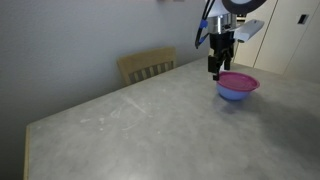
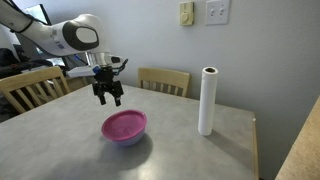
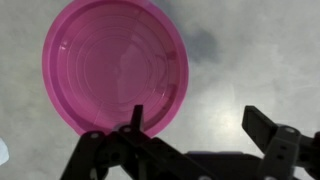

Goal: Pick up the lid and put it on the bowl, and then remove it and put it back on the table

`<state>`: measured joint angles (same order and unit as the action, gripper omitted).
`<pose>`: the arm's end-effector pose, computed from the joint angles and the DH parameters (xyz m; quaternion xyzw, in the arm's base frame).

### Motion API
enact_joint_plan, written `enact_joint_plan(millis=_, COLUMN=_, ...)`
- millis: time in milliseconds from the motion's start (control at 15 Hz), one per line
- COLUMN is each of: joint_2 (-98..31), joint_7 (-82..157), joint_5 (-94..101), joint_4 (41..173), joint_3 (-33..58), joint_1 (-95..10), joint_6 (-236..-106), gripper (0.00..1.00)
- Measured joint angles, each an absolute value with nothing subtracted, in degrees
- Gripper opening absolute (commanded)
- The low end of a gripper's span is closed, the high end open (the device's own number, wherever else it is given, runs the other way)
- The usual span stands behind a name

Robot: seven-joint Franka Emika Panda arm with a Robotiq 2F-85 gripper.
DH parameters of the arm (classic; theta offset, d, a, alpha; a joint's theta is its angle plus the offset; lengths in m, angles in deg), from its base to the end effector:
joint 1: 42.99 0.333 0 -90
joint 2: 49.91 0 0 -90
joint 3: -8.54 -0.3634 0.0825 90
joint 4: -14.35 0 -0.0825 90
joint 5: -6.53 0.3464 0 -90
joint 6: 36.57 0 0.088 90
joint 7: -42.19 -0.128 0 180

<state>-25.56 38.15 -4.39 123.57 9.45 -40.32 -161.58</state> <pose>0.6015 0.0089 0.3122 0.9934 0.0410 -0.0704 0.0806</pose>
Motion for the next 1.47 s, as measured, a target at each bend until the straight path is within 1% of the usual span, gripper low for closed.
enact_joint_plan(millis=400, joint_2=-19.8, joint_7=30.4, joint_5=-6.3, joint_4=118.6, joint_3=12.1, joint_1=-39.6, joint_6=-157.3, gripper=1.0)
enact_joint_plan(millis=867, joint_2=-16.8, joint_7=28.5, joint_5=-6.2, joint_4=111.6, joint_3=12.0, joint_1=-38.2, joint_6=-151.2, gripper=1.0)
enact_joint_plan(millis=1467, joint_2=-13.6, joint_7=24.8, joint_5=-5.5, joint_4=111.0, joint_3=12.0, joint_1=-36.5, joint_6=-150.2, gripper=1.0)
